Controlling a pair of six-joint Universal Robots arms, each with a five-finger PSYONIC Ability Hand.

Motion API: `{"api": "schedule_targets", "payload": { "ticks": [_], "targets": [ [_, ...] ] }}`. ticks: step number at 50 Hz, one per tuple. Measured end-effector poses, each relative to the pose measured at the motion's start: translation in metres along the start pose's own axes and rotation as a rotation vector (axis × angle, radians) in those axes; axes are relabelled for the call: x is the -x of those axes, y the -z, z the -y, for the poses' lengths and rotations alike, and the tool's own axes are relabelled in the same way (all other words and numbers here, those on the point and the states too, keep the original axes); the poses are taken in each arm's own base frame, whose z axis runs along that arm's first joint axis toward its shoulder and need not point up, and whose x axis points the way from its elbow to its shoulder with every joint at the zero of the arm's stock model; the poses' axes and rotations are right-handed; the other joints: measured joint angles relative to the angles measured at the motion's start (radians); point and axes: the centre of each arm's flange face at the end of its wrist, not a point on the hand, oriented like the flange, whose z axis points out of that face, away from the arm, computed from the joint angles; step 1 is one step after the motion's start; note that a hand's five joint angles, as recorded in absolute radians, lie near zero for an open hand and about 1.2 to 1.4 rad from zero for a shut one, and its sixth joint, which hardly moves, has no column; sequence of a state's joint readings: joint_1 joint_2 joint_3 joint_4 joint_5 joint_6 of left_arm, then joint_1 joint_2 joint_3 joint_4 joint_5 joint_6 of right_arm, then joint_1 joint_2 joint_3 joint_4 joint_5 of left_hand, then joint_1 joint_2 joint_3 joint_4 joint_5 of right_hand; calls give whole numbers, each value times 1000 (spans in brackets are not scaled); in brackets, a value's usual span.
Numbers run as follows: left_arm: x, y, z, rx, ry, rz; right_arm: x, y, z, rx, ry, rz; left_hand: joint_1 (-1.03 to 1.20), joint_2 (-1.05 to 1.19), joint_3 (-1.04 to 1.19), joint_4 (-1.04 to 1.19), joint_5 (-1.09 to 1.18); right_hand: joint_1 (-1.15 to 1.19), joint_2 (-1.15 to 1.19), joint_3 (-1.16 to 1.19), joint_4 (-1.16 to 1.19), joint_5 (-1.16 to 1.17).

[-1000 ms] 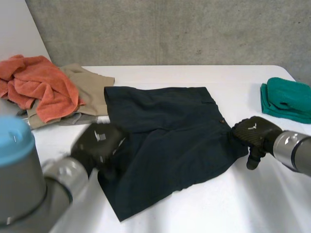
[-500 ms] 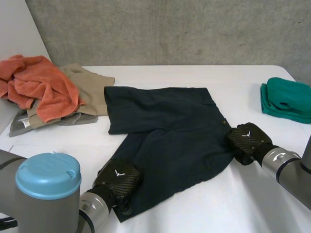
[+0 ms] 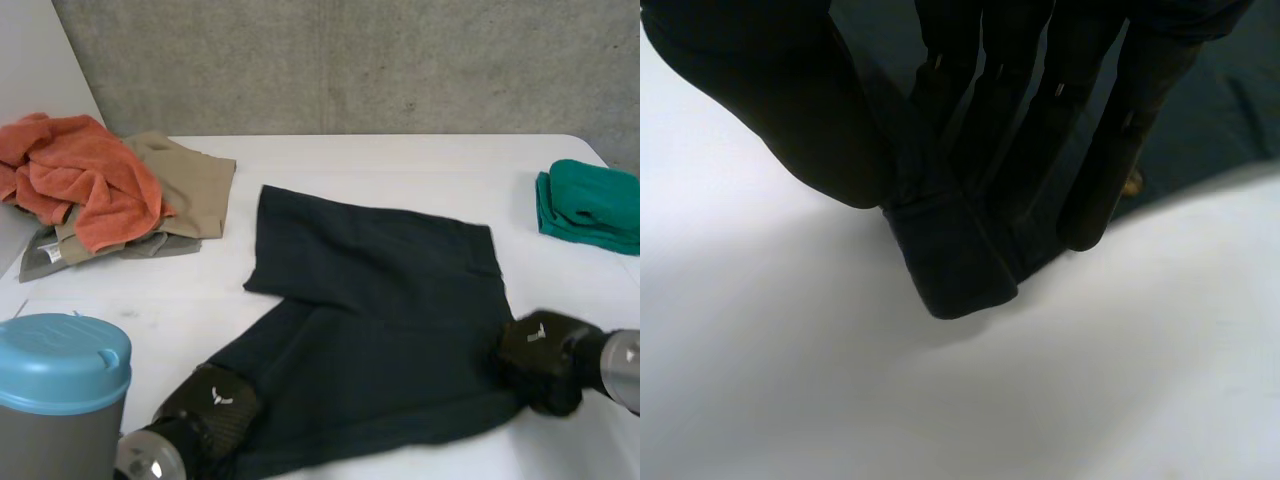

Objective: Fold the laundry.

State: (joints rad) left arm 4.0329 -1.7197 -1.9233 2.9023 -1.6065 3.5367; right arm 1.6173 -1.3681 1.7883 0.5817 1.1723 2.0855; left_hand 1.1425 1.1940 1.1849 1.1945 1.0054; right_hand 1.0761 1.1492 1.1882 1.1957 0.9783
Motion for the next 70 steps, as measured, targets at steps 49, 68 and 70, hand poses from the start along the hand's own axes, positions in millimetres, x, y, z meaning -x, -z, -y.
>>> {"api": "schedule_targets", "payload": {
  "ticks": [49, 68, 70],
  "targets": [
    [172, -74, 152, -780, 238, 465, -106, -27, 142, -778, -132, -667, 1, 3, 4, 1, 1, 21, 27, 5, 3, 41],
    [60, -55, 29, -273, 155, 170, -17, -58, 26, -146, -55, -280, 1, 4, 4, 1, 1, 21, 36, 9, 3, 41],
    [49, -37, 24, -218, 114, 133, -11, -41, 22, -87, -36, -230, 1, 4, 4, 1, 1, 21, 36, 9, 3, 41]
  ]
}}
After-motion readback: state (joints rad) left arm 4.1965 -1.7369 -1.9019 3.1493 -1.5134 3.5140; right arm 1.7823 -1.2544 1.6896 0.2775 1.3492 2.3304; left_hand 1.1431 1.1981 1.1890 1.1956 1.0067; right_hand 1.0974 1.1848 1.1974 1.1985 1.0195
